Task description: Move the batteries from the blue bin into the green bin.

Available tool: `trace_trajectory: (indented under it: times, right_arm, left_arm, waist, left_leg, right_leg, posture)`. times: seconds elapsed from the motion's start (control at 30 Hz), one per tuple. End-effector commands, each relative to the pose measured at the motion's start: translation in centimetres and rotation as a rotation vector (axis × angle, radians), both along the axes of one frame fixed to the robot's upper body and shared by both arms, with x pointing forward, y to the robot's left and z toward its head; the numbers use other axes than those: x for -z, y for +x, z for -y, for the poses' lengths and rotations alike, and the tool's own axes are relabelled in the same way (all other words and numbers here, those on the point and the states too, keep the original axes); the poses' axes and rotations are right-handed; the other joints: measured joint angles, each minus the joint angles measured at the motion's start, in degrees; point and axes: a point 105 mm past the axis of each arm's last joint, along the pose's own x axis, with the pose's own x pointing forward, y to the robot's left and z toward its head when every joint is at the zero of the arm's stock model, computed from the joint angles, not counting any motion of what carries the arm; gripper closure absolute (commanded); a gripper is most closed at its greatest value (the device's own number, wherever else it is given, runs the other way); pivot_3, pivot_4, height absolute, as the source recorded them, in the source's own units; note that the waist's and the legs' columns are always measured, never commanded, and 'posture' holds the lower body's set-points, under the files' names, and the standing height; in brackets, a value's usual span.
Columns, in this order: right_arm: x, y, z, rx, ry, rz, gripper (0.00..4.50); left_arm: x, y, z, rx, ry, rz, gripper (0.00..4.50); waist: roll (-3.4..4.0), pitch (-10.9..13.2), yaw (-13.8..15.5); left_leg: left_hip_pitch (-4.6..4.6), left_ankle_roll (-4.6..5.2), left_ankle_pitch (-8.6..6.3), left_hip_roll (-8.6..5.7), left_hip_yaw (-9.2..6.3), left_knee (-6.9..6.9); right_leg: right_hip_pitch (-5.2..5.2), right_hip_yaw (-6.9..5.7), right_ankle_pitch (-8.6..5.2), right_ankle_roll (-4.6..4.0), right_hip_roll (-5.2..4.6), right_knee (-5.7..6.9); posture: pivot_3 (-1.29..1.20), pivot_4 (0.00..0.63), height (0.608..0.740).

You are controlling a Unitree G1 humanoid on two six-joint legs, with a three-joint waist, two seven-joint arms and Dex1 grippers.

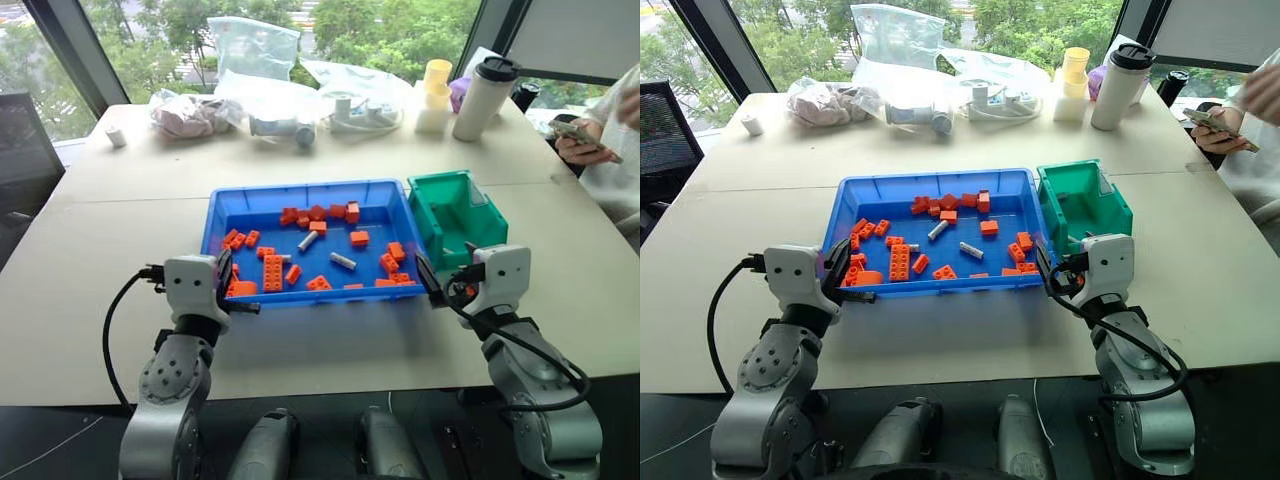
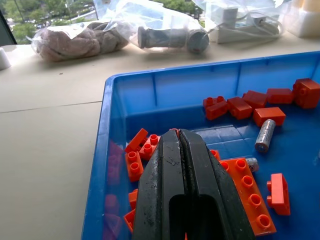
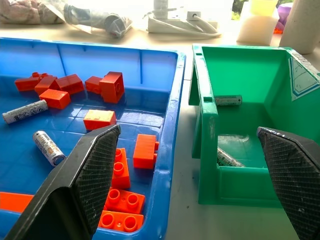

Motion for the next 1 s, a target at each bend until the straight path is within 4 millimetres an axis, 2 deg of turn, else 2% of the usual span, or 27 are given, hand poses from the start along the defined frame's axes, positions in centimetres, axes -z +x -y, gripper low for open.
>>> trace_trajectory:
  times: [0.03,0.47,1.0]
  right_arm:
    - [-1.32,-0.38,-0.08,-0.009,-0.011,0.062,0.04]
    - [-1.09,-0.27,0.07,-0.015,-0.019,0.062,0.04]
    - [-1.07,-0.61,0.35,-0.006,-0.027,0.068,0.04]
  left_arm:
    - [-1.1,-0.11,0.23,0.002,-0.014,0.037,4.5]
    - [-1.29,0.01,0.62,0.007,-0.022,0.049,4.5]
    - [-0.57,-0.34,0.46,0.032,-0.029,0.038,4.5]
  waist:
    - [0.0,0.0,0.0]
    - [0.0,0.0,0.0]
    - [0.0,0.0,0.0]
  left_leg:
    - [0.0,0.0,0.0,0.0,0.0,0.0]
    - [0.0,0.0,0.0,0.0,0.0,0.0]
    - [0.0,0.0,0.0,0.0,0.0,0.0]
  right_leg:
    - [0.0,0.0,0.0,0.0,0.0,0.0]
    - [0.0,0.0,0.0,0.0,0.0,0.0]
    - [0.0,0.0,0.0,0.0,-0.01,-0.01]
  posture:
    - [0.0,0.15,0.74]
    - [0.0,0.15,0.74]
    - [0.0,0.15,0.74]
